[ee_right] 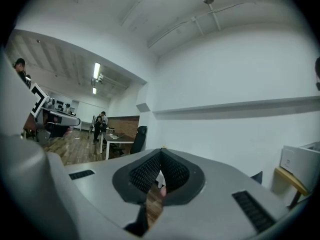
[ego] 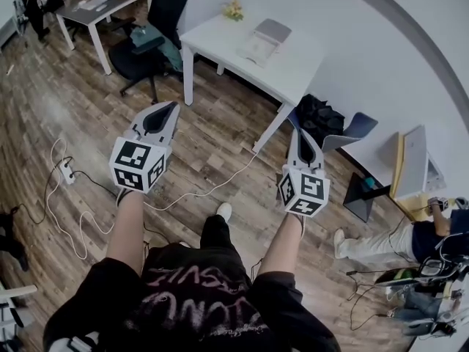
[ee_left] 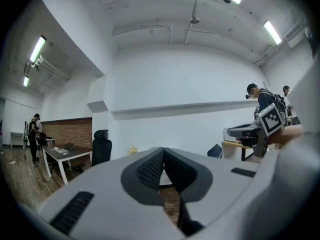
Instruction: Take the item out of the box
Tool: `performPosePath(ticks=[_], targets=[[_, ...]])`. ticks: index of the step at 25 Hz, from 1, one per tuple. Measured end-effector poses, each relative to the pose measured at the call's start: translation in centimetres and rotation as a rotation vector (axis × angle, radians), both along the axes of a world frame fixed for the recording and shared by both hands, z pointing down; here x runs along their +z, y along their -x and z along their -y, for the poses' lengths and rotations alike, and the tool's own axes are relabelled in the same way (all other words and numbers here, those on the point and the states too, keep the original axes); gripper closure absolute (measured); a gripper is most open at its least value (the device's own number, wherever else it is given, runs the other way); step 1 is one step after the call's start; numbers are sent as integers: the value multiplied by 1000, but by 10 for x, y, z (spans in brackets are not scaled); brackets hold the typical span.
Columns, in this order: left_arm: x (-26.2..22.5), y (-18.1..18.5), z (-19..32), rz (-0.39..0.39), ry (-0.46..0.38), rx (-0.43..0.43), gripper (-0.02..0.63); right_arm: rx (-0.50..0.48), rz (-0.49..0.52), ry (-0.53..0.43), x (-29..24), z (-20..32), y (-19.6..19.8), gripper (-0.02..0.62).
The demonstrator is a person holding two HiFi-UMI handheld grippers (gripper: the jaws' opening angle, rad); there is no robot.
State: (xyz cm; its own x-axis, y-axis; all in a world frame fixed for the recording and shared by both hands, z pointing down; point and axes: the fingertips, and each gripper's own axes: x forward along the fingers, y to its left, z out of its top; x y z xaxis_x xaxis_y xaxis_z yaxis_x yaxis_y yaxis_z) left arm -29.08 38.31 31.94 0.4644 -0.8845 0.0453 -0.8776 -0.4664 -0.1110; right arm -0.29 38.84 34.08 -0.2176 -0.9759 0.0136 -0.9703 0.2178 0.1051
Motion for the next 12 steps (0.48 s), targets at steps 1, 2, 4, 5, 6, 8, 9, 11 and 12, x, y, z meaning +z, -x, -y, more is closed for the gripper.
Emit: performPosePath(ticks=[1, 2, 4, 5, 6, 8, 9, 11, 12], targets=[[1, -2, 7, 6, 1, 0, 604, -5, 14, -3, -1, 7, -2, 586], [2, -5, 13, 10, 3, 0, 604, -9, 29, -4, -2, 13, -4, 586], [2, -9, 28, 9, 4, 0, 604, -8, 30, -3, -4, 28, -9, 586], [1, -11, 35, 6, 1, 0, 604, -6, 19, -1, -4, 37, -11, 586], [0, -13, 44, 4, 0, -1, 604, -4, 11, 1, -3, 46, -13, 586], [0, -18, 63, 8, 3, -5, 604, -8, 13, 2, -2, 65, -16, 586], [1, -21, 72, 11, 7, -6, 604, -12, 21, 2, -2, 74, -19, 586], [2, -29, 90, 15, 9, -8, 604, -21, 31, 1, -1, 93, -26, 586], [2, -33, 99, 18, 9, -12, 604, -23, 27, 3, 0, 103, -29, 586]])
